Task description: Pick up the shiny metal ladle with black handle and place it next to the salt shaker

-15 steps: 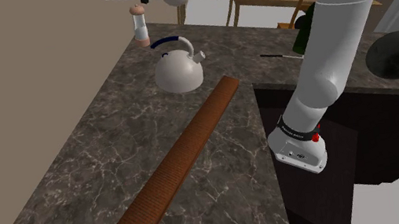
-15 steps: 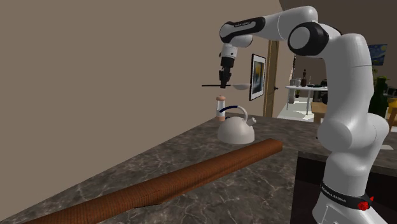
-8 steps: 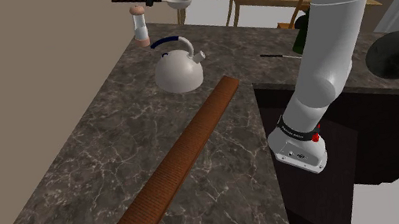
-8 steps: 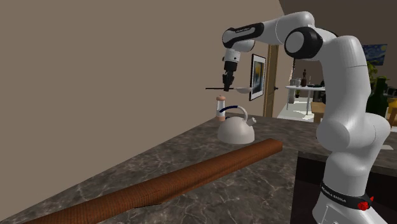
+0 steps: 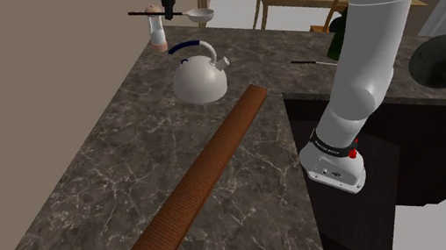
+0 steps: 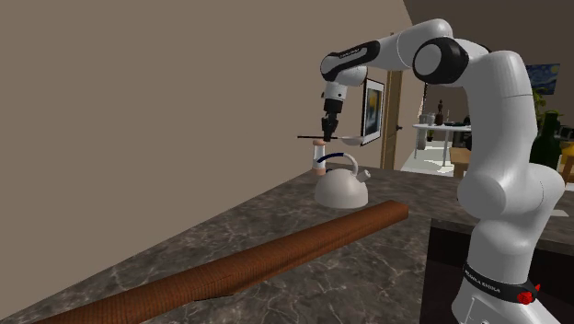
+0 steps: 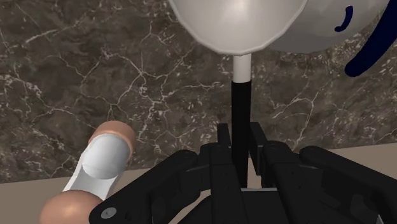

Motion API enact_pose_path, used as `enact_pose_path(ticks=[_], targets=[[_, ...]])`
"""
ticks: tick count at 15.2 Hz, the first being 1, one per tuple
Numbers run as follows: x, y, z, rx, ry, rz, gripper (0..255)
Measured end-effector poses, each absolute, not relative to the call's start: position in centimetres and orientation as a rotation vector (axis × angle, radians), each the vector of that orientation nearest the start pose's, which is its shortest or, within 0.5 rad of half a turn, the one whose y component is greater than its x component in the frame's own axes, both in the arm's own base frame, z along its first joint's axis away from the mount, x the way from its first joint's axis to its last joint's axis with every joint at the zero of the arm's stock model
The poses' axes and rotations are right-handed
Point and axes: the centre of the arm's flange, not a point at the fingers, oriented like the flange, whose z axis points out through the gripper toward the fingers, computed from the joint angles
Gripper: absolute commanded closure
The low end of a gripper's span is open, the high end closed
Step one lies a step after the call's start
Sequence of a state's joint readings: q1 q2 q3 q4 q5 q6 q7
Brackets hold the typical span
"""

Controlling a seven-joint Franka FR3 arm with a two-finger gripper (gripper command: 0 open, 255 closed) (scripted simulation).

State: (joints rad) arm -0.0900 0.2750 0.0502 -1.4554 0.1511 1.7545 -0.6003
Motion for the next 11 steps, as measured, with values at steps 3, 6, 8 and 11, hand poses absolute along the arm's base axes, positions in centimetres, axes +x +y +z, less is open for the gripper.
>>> enact_pose_path(ticks=[3,6,8,11], targets=[[64.8,-1.7,51.6,-2.888,-0.787,-0.112,255],[64.9,-1.7,50.0,-2.888,-0.788,-0.112,255],[64.7,-1.8,49.0,-2.888,-0.787,-0.112,255],[64.7,-1.7,47.4,-2.888,-0.788,-0.112,255]])
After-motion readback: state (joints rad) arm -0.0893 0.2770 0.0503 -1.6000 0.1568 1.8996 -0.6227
